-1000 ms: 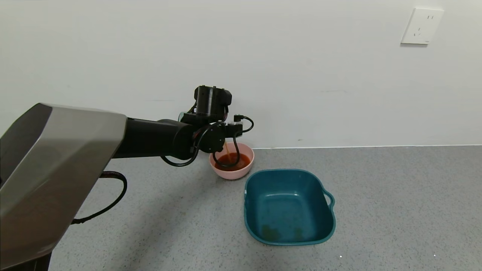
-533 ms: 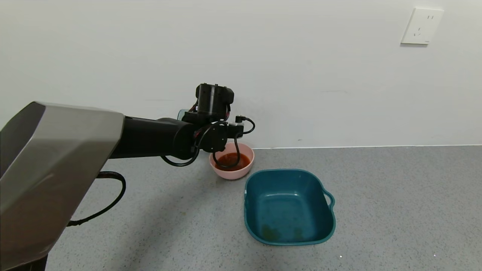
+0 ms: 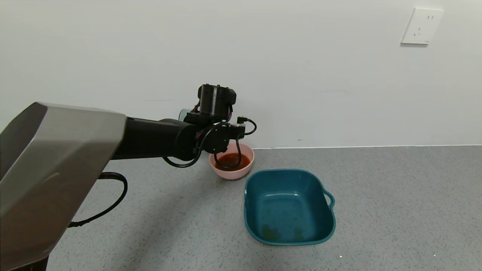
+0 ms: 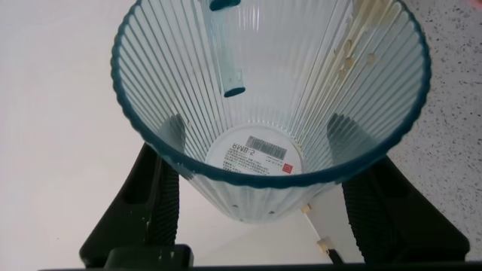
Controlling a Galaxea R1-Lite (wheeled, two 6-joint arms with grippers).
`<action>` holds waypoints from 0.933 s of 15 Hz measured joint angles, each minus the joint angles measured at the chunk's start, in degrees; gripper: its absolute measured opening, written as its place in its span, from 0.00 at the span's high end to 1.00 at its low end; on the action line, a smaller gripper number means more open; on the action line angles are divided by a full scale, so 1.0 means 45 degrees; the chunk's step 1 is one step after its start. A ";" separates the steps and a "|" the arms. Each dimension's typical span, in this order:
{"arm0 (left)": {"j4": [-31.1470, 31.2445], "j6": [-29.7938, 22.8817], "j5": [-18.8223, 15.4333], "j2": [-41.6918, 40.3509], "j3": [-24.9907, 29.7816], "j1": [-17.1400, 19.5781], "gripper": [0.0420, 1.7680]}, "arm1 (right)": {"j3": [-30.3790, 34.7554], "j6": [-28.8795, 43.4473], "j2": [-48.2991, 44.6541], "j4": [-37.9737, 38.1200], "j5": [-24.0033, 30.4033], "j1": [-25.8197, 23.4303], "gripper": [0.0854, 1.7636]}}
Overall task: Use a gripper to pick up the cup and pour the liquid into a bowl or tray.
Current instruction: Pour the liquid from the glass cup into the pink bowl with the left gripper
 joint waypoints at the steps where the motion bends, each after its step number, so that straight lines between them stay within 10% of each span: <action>1: -0.0022 -0.0003 0.0000 0.0005 0.0000 0.0000 0.30 | 0.0000 0.0000 0.0000 0.0005 0.0005 0.0000 0.03; 14: -0.0146 -0.0135 0.0141 0.0011 0.0122 -0.0133 0.30 | 0.0000 0.0000 0.0000 0.0005 0.0005 0.0000 0.03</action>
